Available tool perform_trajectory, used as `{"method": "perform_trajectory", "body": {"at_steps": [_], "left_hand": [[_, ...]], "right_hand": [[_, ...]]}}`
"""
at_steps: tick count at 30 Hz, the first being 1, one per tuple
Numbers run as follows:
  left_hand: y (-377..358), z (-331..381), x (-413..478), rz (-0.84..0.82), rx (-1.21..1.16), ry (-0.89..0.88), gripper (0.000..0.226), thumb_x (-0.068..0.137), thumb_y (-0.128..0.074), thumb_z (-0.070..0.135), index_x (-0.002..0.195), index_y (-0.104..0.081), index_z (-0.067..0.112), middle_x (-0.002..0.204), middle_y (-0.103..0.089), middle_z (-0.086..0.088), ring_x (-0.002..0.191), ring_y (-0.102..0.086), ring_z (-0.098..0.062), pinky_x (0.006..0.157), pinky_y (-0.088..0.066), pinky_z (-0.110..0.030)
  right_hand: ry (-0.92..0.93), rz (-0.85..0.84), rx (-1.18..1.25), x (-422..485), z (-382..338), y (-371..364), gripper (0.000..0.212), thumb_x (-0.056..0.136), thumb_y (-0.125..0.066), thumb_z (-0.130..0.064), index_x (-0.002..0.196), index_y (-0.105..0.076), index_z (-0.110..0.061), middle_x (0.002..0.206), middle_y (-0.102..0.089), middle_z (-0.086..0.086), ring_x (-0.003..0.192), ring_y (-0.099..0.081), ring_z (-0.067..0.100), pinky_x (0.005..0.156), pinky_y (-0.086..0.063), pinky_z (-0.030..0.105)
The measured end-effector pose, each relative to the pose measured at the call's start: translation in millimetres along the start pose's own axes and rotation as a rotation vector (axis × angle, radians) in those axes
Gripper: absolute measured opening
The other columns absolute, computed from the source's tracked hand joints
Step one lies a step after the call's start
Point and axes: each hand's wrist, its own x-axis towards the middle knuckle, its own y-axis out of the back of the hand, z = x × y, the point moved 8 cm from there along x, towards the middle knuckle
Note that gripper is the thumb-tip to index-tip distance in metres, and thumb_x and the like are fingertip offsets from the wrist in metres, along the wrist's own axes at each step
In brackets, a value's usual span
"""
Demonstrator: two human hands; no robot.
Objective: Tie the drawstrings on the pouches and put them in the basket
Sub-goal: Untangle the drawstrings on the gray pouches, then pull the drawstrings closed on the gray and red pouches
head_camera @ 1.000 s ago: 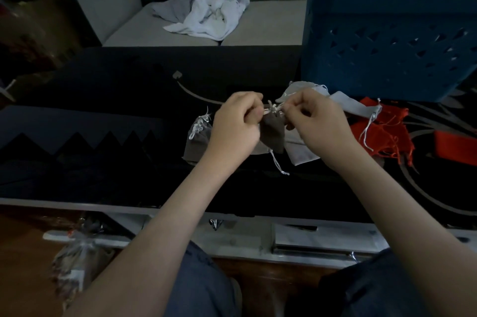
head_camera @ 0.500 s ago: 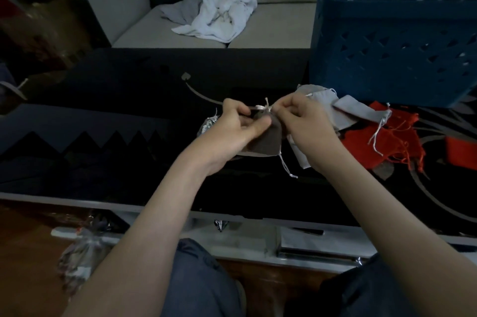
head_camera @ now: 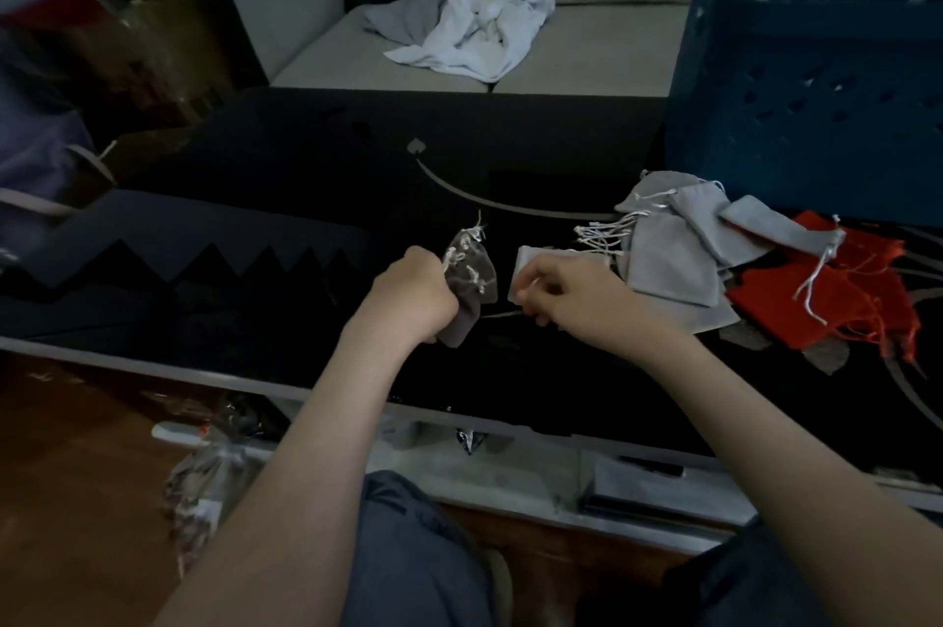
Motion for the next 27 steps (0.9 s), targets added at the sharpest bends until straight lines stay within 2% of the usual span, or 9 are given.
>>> {"method": "perform_trajectory", "body": {"at_steps": [4,7,11,12,14,18,21,24,27], "left_hand": [[-3.0,-10.3,3.7,0.026,0.11,0.079,0.043,0.091,-0.057,0.023,0.123,-0.034,0.005,0.109,-0.058,-0.014,0.092,-0.064,-0.03,0.078,-0.054,-0.039],[-5.6,-7.8,5.0,0.026,0.173,0.029,0.038,0.093,-0.052,0.029,0.12,-0.035,0.008,0.1,-0.056,-0.01,0.086,-0.059,-0.026,0.068,-0.045,-0.036],[-9.2,-2.2,8.3,0.044,0.174,0.009,0.032,0.096,-0.046,0.029,0.121,-0.041,0.009,0.108,-0.054,-0.011,0.086,-0.049,-0.024,0.068,-0.038,-0.033],[-10.2,-0.6,8.9,0.053,0.16,0.002,0.033,0.096,-0.046,0.029,0.121,-0.042,0.008,0.113,-0.053,-0.013,0.091,-0.05,-0.026,0.069,-0.037,-0.033],[-11.5,3.8,8.8,0.079,0.148,-0.015,0.036,0.096,-0.047,0.029,0.124,-0.042,0.008,0.125,-0.046,-0.018,0.108,-0.048,-0.031,0.076,-0.038,-0.033],[3.8,23.8,2.3,0.289,-0.011,-0.107,0.041,0.089,-0.054,0.019,0.125,-0.043,0.005,0.13,-0.038,-0.016,0.12,-0.037,-0.031,0.094,-0.038,-0.036],[19.7,48.3,-11.1,0.49,-0.197,-0.318,0.042,0.084,-0.058,0.005,0.123,-0.046,0.01,0.125,-0.041,-0.01,0.117,-0.038,-0.025,0.097,-0.04,-0.033],[4.8,77.6,-17.1,0.357,-0.211,-0.53,0.043,0.083,-0.047,-0.007,0.12,-0.052,0.015,0.119,-0.046,-0.006,0.112,-0.041,-0.021,0.096,-0.04,-0.031],[-24.7,94.0,-12.6,0.162,-0.094,-0.604,0.037,0.09,-0.044,0.0,0.122,-0.053,0.016,0.121,-0.051,-0.006,0.113,-0.045,-0.021,0.098,-0.04,-0.035]], "right_hand": [[0.011,-0.004,-0.092,3.8,3.2,-6.7,0.012,0.09,-0.06,-0.017,0.102,-0.062,-0.015,0.081,-0.061,-0.005,0.066,-0.052,-0.002,0.061,-0.038,0.005],[0.024,0.018,-0.115,3.7,3.7,-6.1,0.018,0.091,-0.059,-0.016,0.109,-0.058,-0.014,0.079,-0.059,-0.005,0.067,-0.05,-0.003,0.058,-0.037,0.003],[-0.013,0.076,-0.237,4.8,12.8,1.7,0.03,0.09,-0.057,-0.017,0.119,-0.051,-0.016,0.075,-0.054,-0.001,0.067,-0.052,0.01,0.059,-0.039,0.019],[-0.029,0.091,-0.272,5.3,16.0,4.2,0.031,0.089,-0.058,-0.017,0.119,-0.051,-0.014,0.075,-0.053,0.0,0.07,-0.052,0.014,0.062,-0.039,0.024],[-0.063,0.104,-0.32,4.1,21.4,8.8,0.027,0.089,-0.059,-0.017,0.116,-0.055,-0.014,0.08,-0.051,0.0,0.079,-0.05,0.014,0.07,-0.036,0.023],[-0.026,0.095,-0.349,-1.8,18.6,16.0,0.014,0.089,-0.058,-0.014,0.101,-0.064,-0.016,0.087,-0.052,-0.003,0.083,-0.05,0.013,0.069,-0.033,0.018],[0.013,0.028,-0.362,-6.1,13.8,18.4,0.014,0.091,-0.055,-0.018,0.097,-0.067,-0.015,0.088,-0.057,-0.002,0.082,-0.051,0.011,0.065,-0.029,0.015],[0.009,-0.059,-0.37,-11.2,16.4,19.3,0.014,0.093,-0.054,-0.023,0.097,-0.066,-0.018,0.094,-0.063,0.0,0.089,-0.057,0.015,0.07,-0.034,0.021],[-0.015,0.014,-0.327,-14.4,21.7,31.6,0.014,0.091,-0.057,-0.02,0.104,-0.061,-0.016,0.093,-0.061,-0.002,0.088,-0.056,0.015,0.067,-0.033,0.019]]}}
